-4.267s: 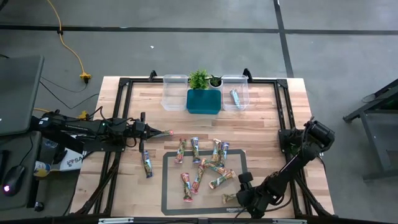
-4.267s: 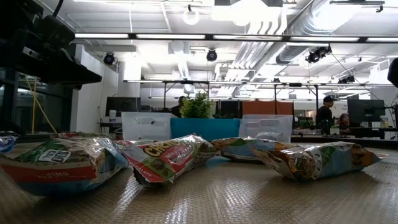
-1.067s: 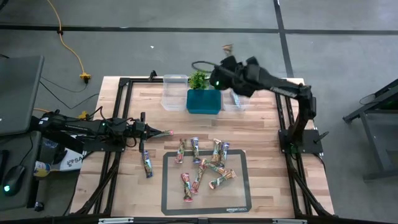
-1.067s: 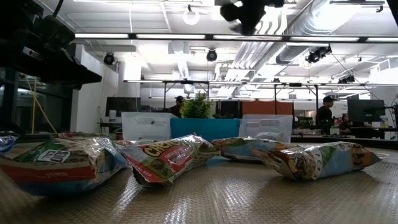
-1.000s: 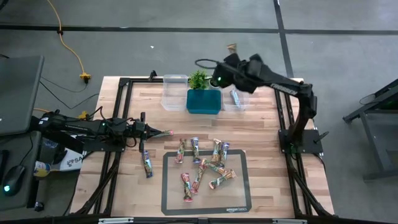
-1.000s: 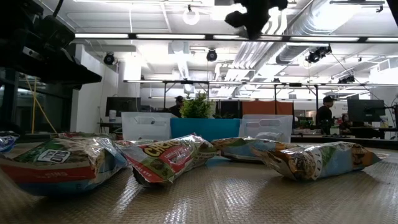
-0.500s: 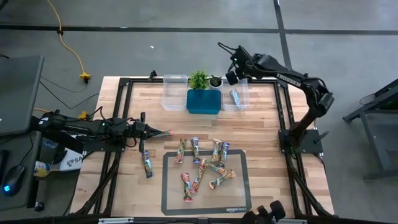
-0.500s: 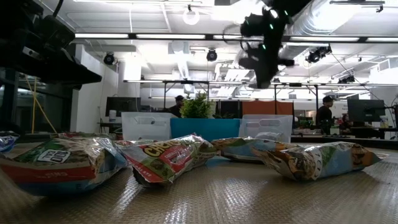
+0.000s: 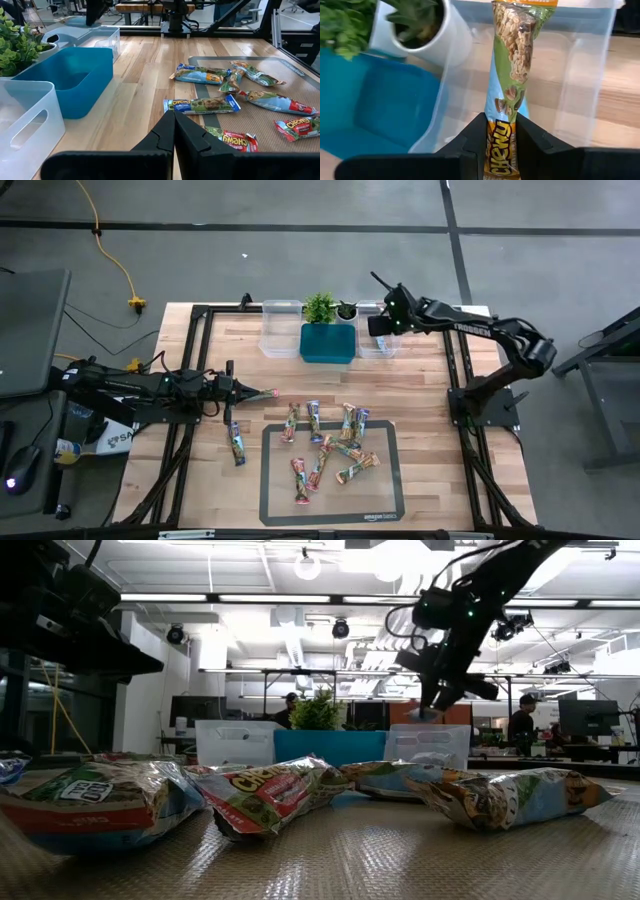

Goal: Pick and place Granola Bars by type
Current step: Put the yellow granola bar into the right transparent bin

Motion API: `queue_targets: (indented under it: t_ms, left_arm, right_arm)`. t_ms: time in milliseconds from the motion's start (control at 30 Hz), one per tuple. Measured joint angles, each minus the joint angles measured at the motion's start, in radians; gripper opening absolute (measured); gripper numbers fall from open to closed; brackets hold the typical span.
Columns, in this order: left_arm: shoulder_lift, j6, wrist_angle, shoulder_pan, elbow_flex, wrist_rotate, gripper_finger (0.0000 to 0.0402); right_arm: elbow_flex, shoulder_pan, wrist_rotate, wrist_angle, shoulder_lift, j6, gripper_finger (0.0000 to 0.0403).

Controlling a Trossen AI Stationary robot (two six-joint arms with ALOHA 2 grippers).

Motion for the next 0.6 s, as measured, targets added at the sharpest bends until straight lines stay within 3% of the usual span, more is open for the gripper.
queue_targets:
  t_ms: [367,600]
  left_arm:
    - [0.0,0.0,0.0,0.0,0.0,0.0,0.0001]
    - [0.0,0.0,0.0,0.0,0.0,0.0,0.0001]
  right_arm:
    - [-0.019,0.01,-0.045,-0.004,-0.019,0.053,0.0067]
    - [-0.019,0.01,-0.049,-0.024,-0.019,-0.003,0.0068]
